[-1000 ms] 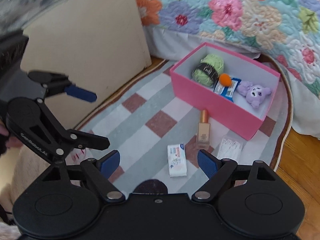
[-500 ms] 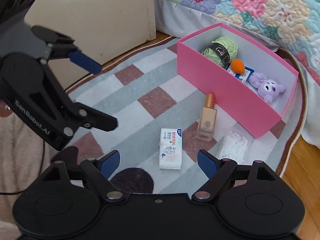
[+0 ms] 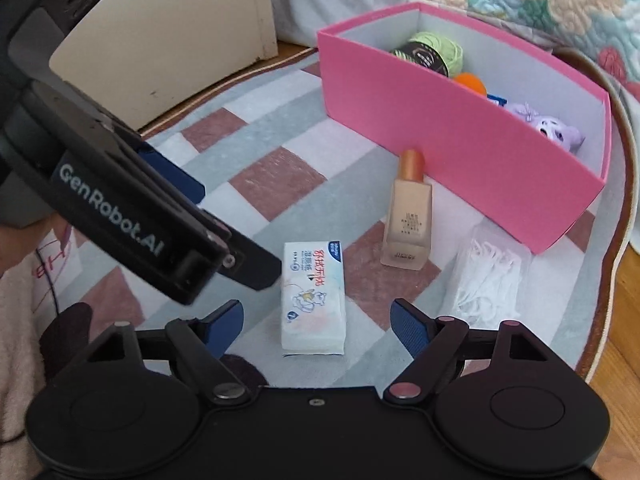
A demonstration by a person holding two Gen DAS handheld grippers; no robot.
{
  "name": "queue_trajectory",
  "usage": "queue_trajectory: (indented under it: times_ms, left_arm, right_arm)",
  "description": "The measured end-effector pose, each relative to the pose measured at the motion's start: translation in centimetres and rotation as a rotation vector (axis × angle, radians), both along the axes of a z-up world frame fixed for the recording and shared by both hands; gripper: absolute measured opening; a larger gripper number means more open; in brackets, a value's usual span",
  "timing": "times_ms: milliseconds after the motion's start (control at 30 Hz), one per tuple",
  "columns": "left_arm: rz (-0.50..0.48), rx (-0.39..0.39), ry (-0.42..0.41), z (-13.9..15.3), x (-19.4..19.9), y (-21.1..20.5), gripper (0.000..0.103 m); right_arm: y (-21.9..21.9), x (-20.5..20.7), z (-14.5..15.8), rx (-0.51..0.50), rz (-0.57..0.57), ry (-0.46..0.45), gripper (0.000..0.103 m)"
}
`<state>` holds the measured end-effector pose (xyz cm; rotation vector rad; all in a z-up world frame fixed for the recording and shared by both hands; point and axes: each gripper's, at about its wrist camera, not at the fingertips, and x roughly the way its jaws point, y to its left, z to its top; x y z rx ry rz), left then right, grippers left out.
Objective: Organize objects
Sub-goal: 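Lower the left tool onto the white tissue pack and close it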
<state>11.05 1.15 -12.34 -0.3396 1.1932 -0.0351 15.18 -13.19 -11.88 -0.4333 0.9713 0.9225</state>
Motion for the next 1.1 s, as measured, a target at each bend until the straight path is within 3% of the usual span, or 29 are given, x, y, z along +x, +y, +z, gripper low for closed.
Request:
queue_trajectory:
  times_ms: [67, 133, 433, 633, 867, 933, 967, 1000, 1100]
  left_arm:
    - [0.007, -0.005, 0.012, -0.8, 0.3, -0.2, 0.091]
    - [0.009, -0.002, 0.016, -1.4, 0.5, -0.2, 0.082]
    - [0.063, -0.044, 0.012, -2.5, 0.2, 0.5, 0.082]
    - [0.046, -0.014, -0.076, -2.4, -0.1, -0.2, 0.084]
    - [0.084, -0.039, -0.006, -4.0, 0.5, -1.1, 0.08]
    - [0.112, -0.069, 0.023, -4.5, 0.5, -1.1, 0.076]
    - [0.122, -0.06, 0.009, -4.4, 0.4, -1.3, 0.069]
    - [0.119, -0.06, 0.006, -4.2, 0.4, -1.4, 0.057]
    - [0.148, -0.141, 0.014, -4.3, 0.3, -1.1, 0.039]
  right_arm:
    - [0.3, 0.1, -0.8, -0.008, 0.008, 0.007, 0.083]
    - [0.7, 0.0, -1.3, -0.014, 0.018, 0.0, 0.083]
    - [2.3, -0.4, -2.3, -0.054, 0.076, -0.021, 0.083]
    - [2.7, -0.8, -2.9, -0.075, 0.091, -0.03, 0.081]
    - [2.1, -0.2, -4.1, -0.083, 0.052, -0.006, 0.072]
    - [1.9, -0.1, -4.0, -0.076, 0.035, -0.004, 0.063]
    - [1.9, -0.1, -3.9, -0.069, 0.027, -0.003, 0.05]
    - [1.8, -0.2, -3.8, -0.061, 0.021, 0.004, 0.046]
    - [1.8, -0.4, -3.6, -0.063, -0.001, 0.014, 0.045]
